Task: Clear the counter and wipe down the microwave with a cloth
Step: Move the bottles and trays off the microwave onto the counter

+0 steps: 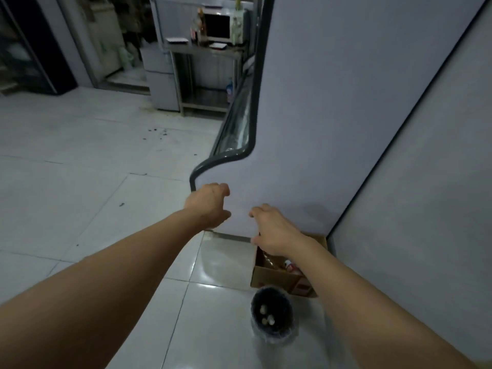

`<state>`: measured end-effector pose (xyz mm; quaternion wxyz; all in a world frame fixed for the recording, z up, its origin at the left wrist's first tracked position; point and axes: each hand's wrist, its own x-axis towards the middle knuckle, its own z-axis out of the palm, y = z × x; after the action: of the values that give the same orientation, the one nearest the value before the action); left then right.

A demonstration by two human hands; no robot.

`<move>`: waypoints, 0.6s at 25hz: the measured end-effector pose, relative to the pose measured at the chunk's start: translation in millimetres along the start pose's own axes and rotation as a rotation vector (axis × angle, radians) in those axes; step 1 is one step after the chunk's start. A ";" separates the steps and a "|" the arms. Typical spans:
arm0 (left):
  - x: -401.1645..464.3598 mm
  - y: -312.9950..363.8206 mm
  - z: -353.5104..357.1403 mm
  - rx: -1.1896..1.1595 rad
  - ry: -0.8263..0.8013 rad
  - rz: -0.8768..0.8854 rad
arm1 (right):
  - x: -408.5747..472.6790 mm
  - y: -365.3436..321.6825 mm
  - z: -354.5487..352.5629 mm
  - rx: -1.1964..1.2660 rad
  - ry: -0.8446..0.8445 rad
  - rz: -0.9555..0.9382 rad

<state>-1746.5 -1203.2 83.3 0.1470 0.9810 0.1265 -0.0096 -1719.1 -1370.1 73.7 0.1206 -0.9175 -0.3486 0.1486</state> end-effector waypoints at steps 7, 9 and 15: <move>-29.0 -74.0 -82.1 -0.012 0.093 -0.115 | 40.5 -97.8 -42.6 -0.131 0.027 -0.124; -32.3 -102.3 -100.4 0.013 0.101 -0.128 | 56.5 -126.2 -51.5 -0.154 0.042 -0.139; -19.5 -202.7 -156.2 0.033 0.113 -0.119 | 119.8 -214.3 -68.6 -0.181 0.076 -0.149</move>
<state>-1819.2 -975.1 175.9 0.1226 0.9730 0.1925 0.0349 -1738.6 -1141.2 184.3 0.0611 -0.9012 -0.4231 0.0719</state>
